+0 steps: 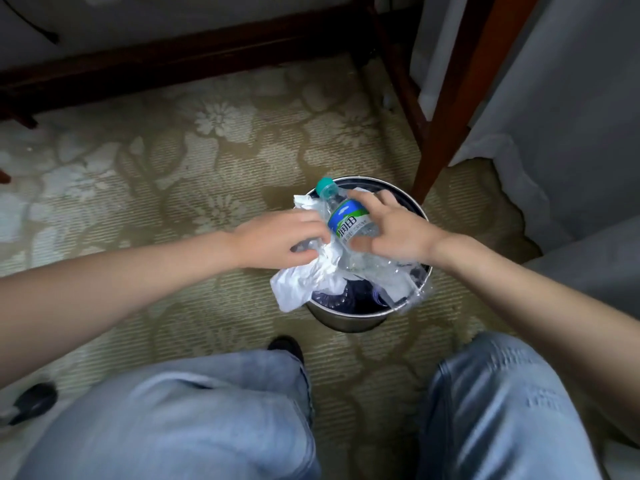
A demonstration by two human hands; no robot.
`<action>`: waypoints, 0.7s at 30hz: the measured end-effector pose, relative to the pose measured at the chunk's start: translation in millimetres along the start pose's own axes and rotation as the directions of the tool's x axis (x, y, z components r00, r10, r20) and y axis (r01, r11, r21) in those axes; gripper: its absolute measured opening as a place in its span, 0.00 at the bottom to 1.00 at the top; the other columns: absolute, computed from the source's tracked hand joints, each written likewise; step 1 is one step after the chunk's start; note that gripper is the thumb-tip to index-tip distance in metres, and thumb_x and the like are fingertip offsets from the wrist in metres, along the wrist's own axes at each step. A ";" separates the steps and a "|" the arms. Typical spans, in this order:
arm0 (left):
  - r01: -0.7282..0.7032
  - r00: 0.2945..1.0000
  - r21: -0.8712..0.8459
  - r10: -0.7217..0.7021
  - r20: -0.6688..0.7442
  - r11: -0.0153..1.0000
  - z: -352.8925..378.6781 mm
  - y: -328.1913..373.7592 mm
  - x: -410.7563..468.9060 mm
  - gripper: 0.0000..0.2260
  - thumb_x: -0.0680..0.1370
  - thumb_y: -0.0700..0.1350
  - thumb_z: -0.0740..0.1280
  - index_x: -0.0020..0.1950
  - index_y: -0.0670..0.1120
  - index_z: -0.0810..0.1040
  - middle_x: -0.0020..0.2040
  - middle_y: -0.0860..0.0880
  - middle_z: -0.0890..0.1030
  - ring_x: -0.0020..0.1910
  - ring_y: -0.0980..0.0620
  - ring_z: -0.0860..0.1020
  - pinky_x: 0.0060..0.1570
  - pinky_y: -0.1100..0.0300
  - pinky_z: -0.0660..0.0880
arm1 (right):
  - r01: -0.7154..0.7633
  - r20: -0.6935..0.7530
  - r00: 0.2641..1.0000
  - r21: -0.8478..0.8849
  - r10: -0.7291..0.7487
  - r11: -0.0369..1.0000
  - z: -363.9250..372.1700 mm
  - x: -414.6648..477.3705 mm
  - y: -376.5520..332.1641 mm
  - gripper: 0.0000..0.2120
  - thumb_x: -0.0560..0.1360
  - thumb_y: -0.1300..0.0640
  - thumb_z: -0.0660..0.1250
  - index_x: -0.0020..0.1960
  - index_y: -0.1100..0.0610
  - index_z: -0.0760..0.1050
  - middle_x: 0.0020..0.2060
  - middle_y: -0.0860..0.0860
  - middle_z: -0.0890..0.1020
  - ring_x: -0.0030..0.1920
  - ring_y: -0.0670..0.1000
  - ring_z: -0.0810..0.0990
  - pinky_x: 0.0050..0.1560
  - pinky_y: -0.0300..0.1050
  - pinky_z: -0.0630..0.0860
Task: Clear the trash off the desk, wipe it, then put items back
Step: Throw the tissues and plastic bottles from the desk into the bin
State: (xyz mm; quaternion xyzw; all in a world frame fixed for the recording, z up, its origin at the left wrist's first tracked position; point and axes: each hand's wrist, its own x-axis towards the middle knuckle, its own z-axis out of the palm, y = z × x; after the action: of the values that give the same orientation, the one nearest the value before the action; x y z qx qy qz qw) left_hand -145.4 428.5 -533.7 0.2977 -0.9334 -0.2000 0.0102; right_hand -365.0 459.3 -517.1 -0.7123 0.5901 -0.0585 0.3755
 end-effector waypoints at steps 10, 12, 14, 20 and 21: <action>0.155 0.923 0.393 -0.275 0.269 0.906 33.4 -0.8 21.3 0.44 0.75 0.61 0.63 0.76 0.45 0.36 0.77 0.45 0.40 0.76 0.51 0.51 0.72 0.54 0.39 | -0.170 0.108 0.972 -0.286 0.208 0.943 6.1 32.5 -4.1 0.35 0.73 0.50 0.63 0.76 0.46 0.51 0.69 0.55 0.69 0.66 0.56 0.70 0.60 0.43 0.69; 0.203 0.924 0.409 -0.312 0.220 0.890 38.8 -3.0 31.6 0.45 0.73 0.60 0.65 0.76 0.42 0.41 0.78 0.44 0.49 0.75 0.49 0.55 0.72 0.53 0.42 | -0.216 0.118 0.961 -0.239 0.249 0.947 9.8 39.4 -3.8 0.34 0.73 0.50 0.63 0.75 0.44 0.53 0.70 0.56 0.65 0.67 0.57 0.68 0.62 0.43 0.68; 0.202 0.933 0.445 -0.310 0.185 0.873 39.0 -4.5 39.6 0.44 0.72 0.60 0.68 0.75 0.40 0.48 0.74 0.42 0.59 0.72 0.47 0.61 0.72 0.53 0.46 | -0.250 0.129 0.953 -0.169 0.273 0.953 11.8 40.8 -2.9 0.34 0.73 0.51 0.63 0.75 0.42 0.53 0.71 0.57 0.61 0.68 0.58 0.67 0.65 0.45 0.66; 0.191 0.956 0.440 -0.267 0.118 0.878 29.0 -2.4 34.9 0.44 0.70 0.63 0.66 0.74 0.39 0.52 0.72 0.43 0.62 0.71 0.47 0.60 0.71 0.56 0.48 | -0.161 0.036 0.984 -0.254 0.175 0.954 8.8 20.0 -6.0 0.34 0.76 0.43 0.60 0.76 0.47 0.49 0.70 0.56 0.60 0.68 0.60 0.63 0.66 0.52 0.65; 0.189 0.958 0.450 -0.265 0.111 0.873 29.7 -2.5 34.0 0.44 0.71 0.63 0.66 0.74 0.39 0.51 0.72 0.44 0.62 0.71 0.47 0.60 0.71 0.56 0.47 | -0.144 0.017 0.988 -0.288 0.155 0.947 7.7 14.5 -7.4 0.34 0.76 0.42 0.60 0.76 0.49 0.49 0.69 0.56 0.61 0.67 0.61 0.63 0.66 0.53 0.65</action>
State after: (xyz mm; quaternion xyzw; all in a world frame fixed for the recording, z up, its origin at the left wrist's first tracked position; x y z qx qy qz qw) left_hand -176.1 418.6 -565.4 0.3821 -0.9102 -0.0113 -0.1595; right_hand -350.7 450.3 -523.4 -0.7133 0.6371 0.0699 0.2836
